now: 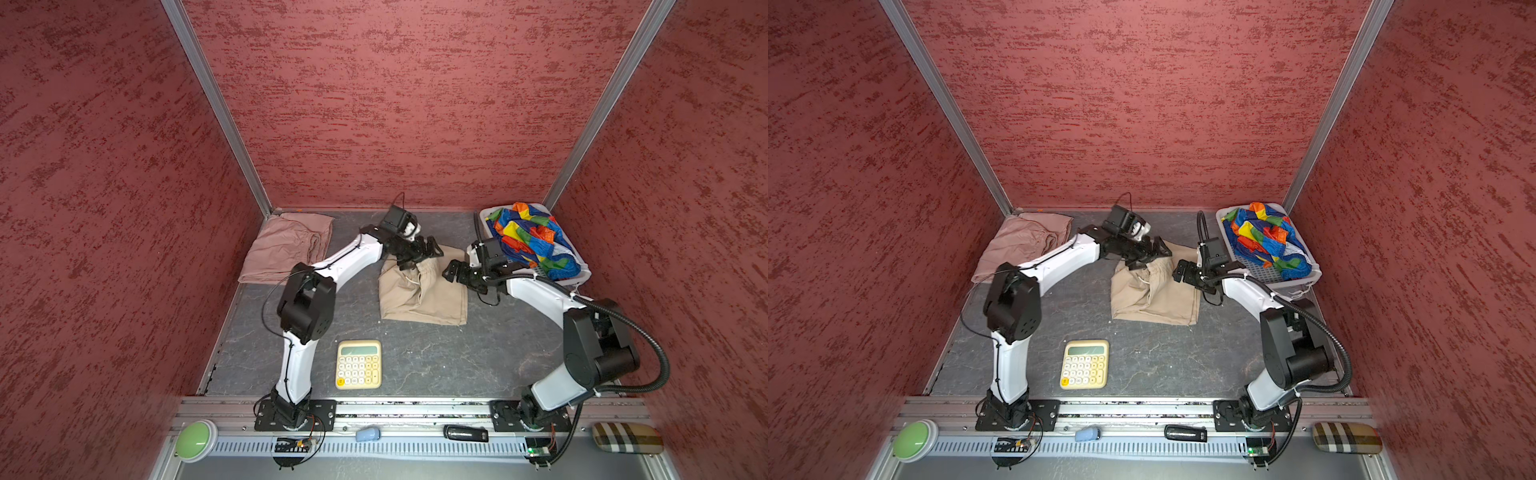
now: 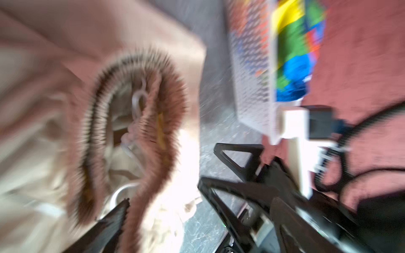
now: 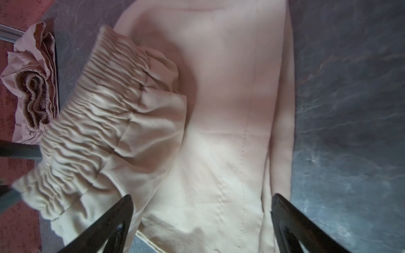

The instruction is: Fold and stack the shorts

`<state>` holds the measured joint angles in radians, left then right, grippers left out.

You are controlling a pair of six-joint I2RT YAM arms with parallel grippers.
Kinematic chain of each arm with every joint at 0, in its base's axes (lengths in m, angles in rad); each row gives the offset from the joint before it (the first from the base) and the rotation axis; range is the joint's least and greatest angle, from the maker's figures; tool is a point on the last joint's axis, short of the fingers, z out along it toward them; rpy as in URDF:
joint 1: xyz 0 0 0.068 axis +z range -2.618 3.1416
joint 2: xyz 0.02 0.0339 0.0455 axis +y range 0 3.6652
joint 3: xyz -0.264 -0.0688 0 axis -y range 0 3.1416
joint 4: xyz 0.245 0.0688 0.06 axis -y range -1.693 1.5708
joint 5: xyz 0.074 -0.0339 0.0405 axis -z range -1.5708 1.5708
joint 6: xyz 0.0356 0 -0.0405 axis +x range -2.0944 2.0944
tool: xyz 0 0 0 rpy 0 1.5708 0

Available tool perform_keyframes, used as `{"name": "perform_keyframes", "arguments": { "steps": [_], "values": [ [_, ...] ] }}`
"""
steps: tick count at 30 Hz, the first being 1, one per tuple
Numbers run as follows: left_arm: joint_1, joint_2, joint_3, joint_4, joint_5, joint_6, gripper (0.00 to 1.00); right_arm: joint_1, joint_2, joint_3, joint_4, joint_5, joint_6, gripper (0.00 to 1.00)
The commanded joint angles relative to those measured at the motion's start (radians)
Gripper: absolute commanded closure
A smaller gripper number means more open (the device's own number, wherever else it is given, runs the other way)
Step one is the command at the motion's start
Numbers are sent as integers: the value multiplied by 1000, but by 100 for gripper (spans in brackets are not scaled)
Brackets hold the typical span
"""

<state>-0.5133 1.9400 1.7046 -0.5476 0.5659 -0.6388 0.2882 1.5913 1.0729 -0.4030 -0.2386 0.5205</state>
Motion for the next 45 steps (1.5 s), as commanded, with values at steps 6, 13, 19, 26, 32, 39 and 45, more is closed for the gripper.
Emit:
{"name": "perform_keyframes", "arguments": {
  "steps": [6,13,19,26,32,39,45],
  "values": [
    [217,-270,-311,231,93,-117,1,68,131,306,-217,189,-110,1],
    [222,-253,-567,546,171,-309,1,207,350,579,-391,340,-137,1],
    [269,-270,-666,614,191,-338,1,279,423,630,-447,429,-123,1],
    [309,-276,-678,594,219,-315,1,316,473,614,-472,502,-112,4],
    [305,-266,-692,620,230,-331,1,315,460,607,-460,520,-134,54],
    [299,-269,-690,623,230,-338,1,304,407,590,-421,442,-145,100],
    [287,-262,-662,608,223,-336,1,280,223,548,-375,347,-143,100]
  ]
}}
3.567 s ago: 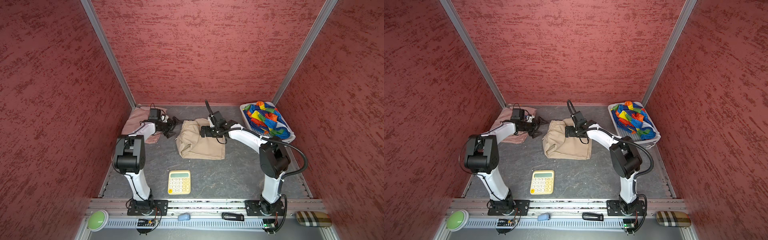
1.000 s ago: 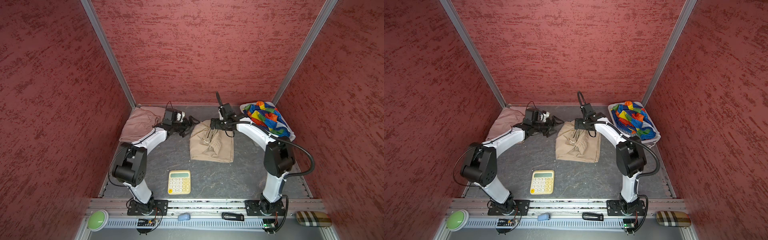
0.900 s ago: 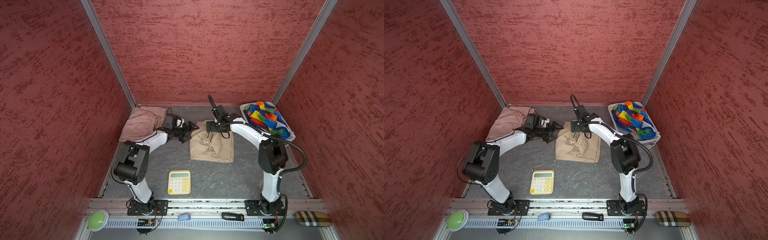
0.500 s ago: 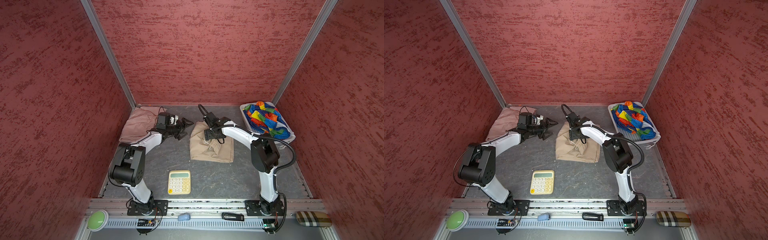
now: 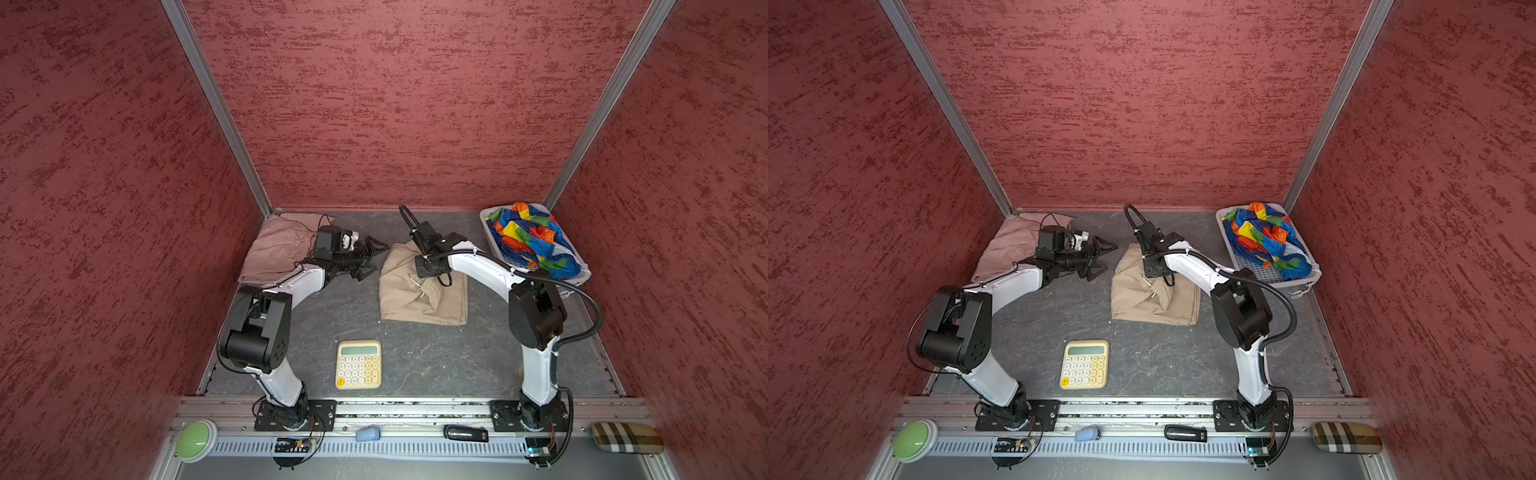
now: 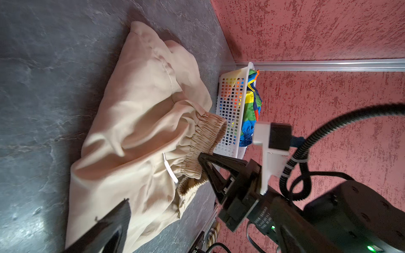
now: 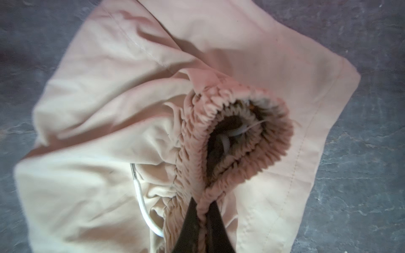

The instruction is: Fold and stack the shorts

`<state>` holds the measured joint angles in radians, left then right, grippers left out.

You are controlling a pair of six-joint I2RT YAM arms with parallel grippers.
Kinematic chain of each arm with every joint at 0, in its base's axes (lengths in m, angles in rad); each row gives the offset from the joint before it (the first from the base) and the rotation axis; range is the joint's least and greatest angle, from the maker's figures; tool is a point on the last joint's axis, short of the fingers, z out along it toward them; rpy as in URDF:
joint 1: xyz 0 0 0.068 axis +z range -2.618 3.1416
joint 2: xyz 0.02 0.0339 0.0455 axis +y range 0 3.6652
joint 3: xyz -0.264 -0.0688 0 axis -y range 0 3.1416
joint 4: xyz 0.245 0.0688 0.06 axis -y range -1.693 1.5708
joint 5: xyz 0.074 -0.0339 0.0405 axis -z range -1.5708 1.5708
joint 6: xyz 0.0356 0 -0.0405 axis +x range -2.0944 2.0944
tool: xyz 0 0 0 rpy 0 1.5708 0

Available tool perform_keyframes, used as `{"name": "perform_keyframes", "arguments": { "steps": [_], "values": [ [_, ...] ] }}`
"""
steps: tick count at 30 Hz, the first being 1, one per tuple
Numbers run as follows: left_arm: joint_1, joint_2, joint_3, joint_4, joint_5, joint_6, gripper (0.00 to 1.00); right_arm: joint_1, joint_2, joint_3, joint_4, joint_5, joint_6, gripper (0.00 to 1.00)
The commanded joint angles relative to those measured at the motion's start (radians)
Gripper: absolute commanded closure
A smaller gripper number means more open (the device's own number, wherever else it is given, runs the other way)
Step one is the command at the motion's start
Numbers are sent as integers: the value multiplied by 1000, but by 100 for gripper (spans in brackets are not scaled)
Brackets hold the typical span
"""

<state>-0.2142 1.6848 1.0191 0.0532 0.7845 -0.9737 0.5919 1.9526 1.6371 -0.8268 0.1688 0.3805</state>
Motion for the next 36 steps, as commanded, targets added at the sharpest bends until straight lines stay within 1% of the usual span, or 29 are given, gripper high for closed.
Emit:
{"name": "perform_keyframes", "arguments": {
  "steps": [1,4,6,9,11,12,13,15,17,19,21,22,23,25,27,28,32,36],
  "values": [
    [-19,0,34,5,3,-3,1,-34,-163,-35,51,-71,-3,100],
    [-51,31,68,19,-4,-20,1,-81,-232,-148,102,-119,-18,100],
    [-79,61,97,34,-9,-33,1,-130,-270,-265,170,-164,-20,100],
    [-121,110,130,53,-23,-46,1,-207,-294,-414,294,-237,-12,100],
    [-148,146,146,68,-27,-55,1,-242,-280,-493,368,-267,-16,99],
    [-163,168,152,77,-27,-60,0,-251,-261,-522,404,-288,-21,93],
    [-176,185,157,83,-32,-63,0,-255,-240,-536,421,-304,-22,91],
    [-209,232,166,109,-32,-77,1,-256,-201,-552,434,-286,-14,85],
    [-239,265,164,155,-26,-100,0,-257,-198,-555,421,-246,2,84],
    [-266,279,146,208,-36,-136,1,-257,-227,-547,393,-213,10,66],
    [-289,290,129,246,-41,-165,1,-258,-267,-519,323,-144,13,59],
    [-296,291,120,263,-44,-175,1,-257,-282,-505,293,-114,12,52],
    [-302,293,108,276,-50,-183,1,-257,-300,-496,266,-88,12,41],
    [-310,298,92,289,-55,-192,1,-258,-322,-489,237,-89,19,24],
    [-315,303,71,301,-56,-196,1,-255,-335,-505,249,-147,44,5],
    [-317,302,59,310,-59,-201,1,-252,-339,-518,258,-153,57,1],
    [-314,283,-22,356,-79,-218,1,-240,-309,-564,285,-165,81,1],
    [-316,282,-77,392,-88,-230,1,-202,-264,-579,320,-197,101,1]
  ]
}}
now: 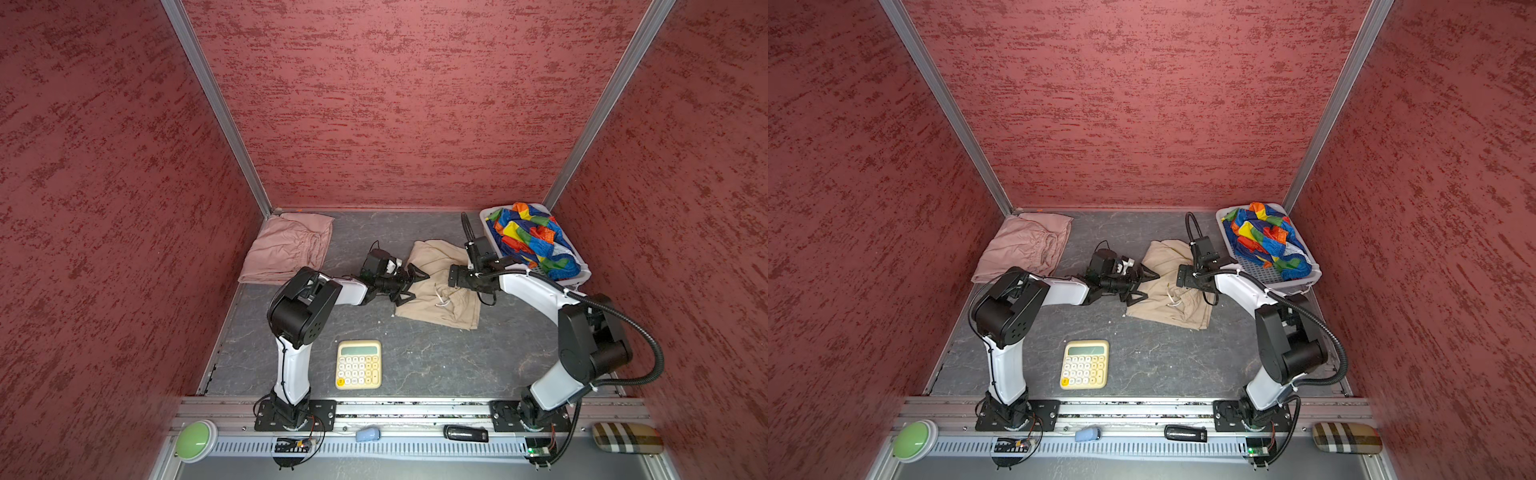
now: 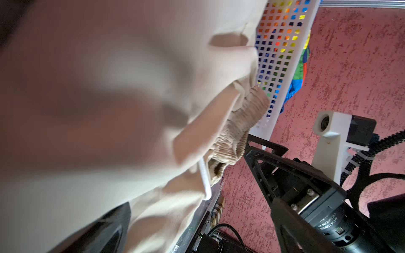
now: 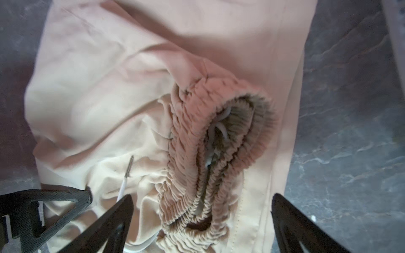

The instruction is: Fold and stack the shorts

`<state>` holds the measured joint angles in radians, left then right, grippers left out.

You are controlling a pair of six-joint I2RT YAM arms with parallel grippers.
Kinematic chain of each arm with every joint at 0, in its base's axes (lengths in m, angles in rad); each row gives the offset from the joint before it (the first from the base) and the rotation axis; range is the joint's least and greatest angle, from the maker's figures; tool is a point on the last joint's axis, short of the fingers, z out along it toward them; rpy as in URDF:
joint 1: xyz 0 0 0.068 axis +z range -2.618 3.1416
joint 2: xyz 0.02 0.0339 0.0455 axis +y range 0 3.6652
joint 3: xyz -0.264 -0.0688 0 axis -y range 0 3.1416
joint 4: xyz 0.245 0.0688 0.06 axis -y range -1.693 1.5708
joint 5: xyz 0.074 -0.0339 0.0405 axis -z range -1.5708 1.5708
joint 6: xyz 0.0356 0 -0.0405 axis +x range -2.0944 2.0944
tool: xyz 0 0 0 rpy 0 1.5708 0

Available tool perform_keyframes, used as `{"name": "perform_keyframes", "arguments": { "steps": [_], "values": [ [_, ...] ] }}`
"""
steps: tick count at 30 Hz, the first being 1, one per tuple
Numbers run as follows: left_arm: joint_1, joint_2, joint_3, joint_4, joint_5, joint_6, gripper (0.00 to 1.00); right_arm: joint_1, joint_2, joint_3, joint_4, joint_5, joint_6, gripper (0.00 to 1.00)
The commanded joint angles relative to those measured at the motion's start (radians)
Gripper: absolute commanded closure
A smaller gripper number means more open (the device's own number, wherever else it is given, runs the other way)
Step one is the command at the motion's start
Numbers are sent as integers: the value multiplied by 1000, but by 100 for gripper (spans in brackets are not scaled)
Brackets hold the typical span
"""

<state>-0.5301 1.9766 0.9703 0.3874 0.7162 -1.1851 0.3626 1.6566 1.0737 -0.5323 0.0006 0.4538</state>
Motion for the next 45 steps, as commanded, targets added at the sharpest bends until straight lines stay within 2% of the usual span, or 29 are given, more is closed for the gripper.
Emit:
{"name": "perform_keyframes", "arguments": {
  "steps": [1,3,8,11,16,18,20,22,24,25,29,36,41,45],
  "values": [
    [-1,-8,-43,77,-23,-30,1,37,47,-14,33,-41,31,5],
    [-2,-5,-75,136,-28,-54,1,49,76,-3,34,-44,29,19],
    [1,-37,-162,184,-49,-71,1,49,141,62,10,8,-7,79],
    [4,-64,-225,203,-68,-78,0,47,168,144,-45,47,-35,99],
    [-10,-91,-260,295,-62,-137,1,31,85,186,-84,55,-75,100],
    [8,-144,-245,318,-46,-167,1,28,45,177,-75,33,-107,100],
    [41,-236,-151,156,-33,-99,1,24,1,156,-44,2,-123,100],
    [70,-303,-4,-122,-43,60,1,20,-15,155,-24,-36,-141,100],
    [94,-303,138,-317,-75,195,1,18,-6,172,-24,-49,-149,100],
    [109,-272,200,-362,-68,224,1,17,5,182,-23,-57,-157,100],
    [140,-103,351,-337,-5,207,1,13,30,203,-18,-79,-177,100],
    [110,208,563,-306,20,202,1,9,57,208,9,-129,-184,100],
    [120,319,565,-213,-15,137,1,-6,49,216,3,-146,-194,100],
    [141,364,603,-251,-48,139,1,-26,28,223,-11,-154,-210,100]
  ]
}}
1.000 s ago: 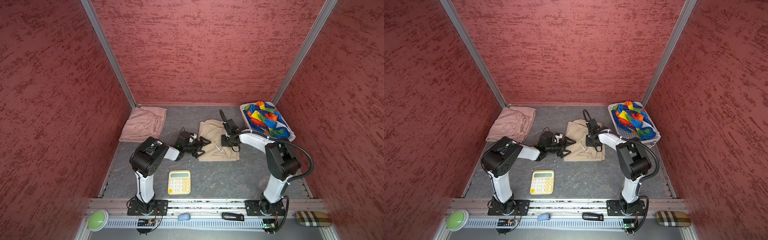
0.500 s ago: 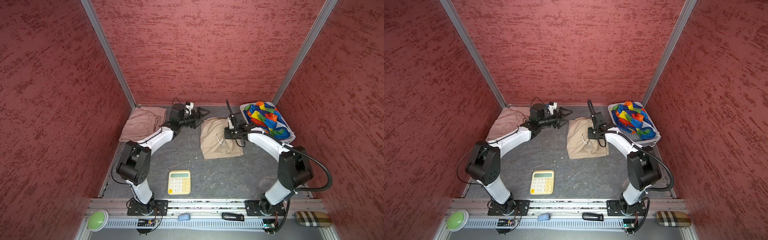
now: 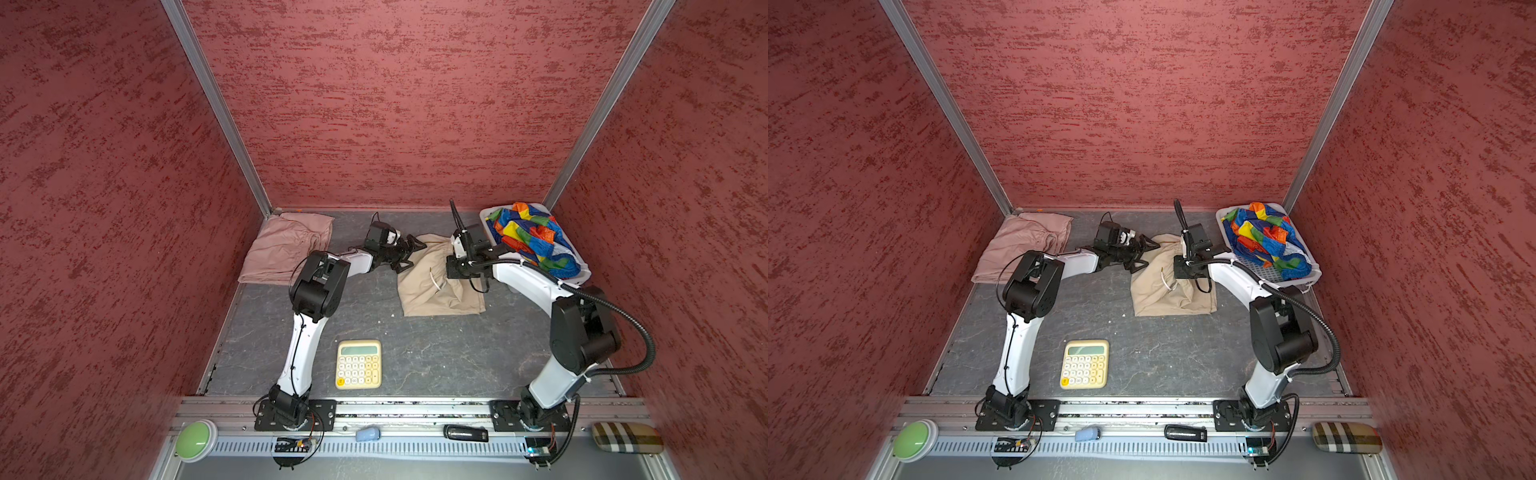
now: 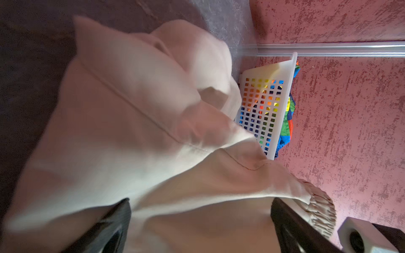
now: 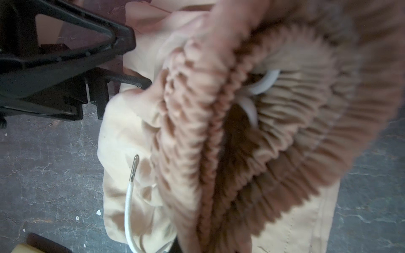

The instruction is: Fold and stack the shorts

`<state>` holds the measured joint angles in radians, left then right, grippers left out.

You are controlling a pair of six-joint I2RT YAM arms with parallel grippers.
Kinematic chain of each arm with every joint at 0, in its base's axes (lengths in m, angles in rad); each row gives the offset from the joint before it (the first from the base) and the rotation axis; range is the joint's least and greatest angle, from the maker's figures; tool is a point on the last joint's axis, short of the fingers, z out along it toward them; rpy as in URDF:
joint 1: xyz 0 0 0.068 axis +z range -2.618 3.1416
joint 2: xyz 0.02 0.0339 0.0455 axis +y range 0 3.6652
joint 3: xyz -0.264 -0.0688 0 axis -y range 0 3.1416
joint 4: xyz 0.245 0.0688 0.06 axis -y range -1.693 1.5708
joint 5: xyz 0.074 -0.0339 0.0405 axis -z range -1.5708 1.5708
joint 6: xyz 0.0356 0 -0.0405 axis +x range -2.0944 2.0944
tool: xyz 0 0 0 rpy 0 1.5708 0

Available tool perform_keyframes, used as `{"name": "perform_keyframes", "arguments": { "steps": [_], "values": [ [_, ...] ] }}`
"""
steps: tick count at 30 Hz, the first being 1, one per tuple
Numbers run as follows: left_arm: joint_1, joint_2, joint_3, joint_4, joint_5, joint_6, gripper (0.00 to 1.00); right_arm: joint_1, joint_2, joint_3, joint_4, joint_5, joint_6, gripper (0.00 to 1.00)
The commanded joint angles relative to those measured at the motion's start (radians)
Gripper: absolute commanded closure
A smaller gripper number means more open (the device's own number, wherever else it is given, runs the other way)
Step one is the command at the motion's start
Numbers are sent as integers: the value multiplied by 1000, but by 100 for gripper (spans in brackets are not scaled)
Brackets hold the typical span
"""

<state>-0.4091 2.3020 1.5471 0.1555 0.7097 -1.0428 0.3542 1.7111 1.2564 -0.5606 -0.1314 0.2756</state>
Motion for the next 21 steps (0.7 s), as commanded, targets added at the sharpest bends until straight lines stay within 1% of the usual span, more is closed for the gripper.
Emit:
{"name": "perform_keyframes", "arguments": {
  "steps": [1,5,8,10,11,12,14,17,18,19,21],
  "values": [
    [27,44,26,-21,-46,-9,1,-25,-31,38,15,-20,-35,100],
    [62,46,-1,-8,-64,-25,1,-86,-29,-18,33,-27,-30,100],
    [69,46,-1,-21,-68,-16,1,-135,20,-73,70,-39,-14,100],
    [67,51,2,-22,-69,-16,1,-147,58,-100,88,-33,-3,93],
    [66,54,6,-22,-68,-17,1,-148,76,-107,87,-20,4,84],
    [65,54,10,-22,-66,-17,1,-149,91,-109,77,1,10,73],
    [65,46,21,-29,-55,-8,1,-148,91,-114,55,38,14,55],
    [72,-3,46,-72,-32,40,1,-148,22,-129,48,37,16,15],
    [73,-27,54,-99,-25,66,1,-149,0,-126,35,42,16,4],
    [75,-58,60,-144,-20,104,1,-149,-26,-121,15,53,14,1],
    [81,-130,52,-228,-21,174,1,-147,-82,-115,-14,58,10,1]
  ]
}}
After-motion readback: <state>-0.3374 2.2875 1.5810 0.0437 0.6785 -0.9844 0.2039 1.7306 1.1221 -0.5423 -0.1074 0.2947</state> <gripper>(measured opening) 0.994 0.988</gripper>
